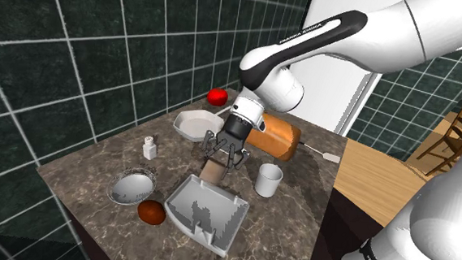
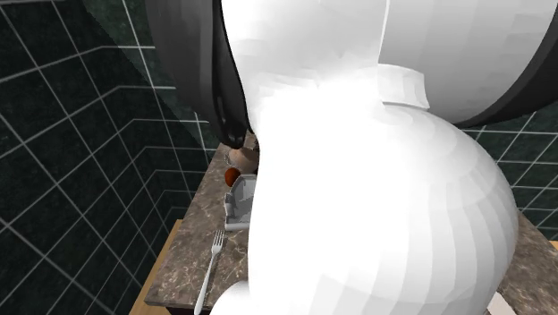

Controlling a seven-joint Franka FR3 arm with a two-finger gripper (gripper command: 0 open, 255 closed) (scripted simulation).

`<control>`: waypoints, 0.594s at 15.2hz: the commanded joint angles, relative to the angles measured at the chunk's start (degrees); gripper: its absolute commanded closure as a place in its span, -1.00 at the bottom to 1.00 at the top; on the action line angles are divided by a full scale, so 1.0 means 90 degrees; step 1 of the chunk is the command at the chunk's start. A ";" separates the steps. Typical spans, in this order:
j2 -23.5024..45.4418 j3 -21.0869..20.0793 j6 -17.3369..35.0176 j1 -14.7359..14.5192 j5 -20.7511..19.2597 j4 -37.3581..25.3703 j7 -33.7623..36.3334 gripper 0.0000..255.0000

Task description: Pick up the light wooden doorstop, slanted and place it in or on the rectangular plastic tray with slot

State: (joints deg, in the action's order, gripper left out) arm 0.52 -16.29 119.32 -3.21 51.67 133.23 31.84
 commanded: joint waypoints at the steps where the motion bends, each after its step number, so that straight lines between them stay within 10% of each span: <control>1: 0.0141 -0.0011 0.0137 -0.0012 0.0044 0.0023 -0.0116 1.00; 9: 0.0279 -0.0022 0.0270 -0.0024 0.0094 0.0053 -0.0235 1.00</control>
State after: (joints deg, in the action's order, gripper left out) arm 3.03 -16.50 121.75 -3.43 52.51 133.72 29.74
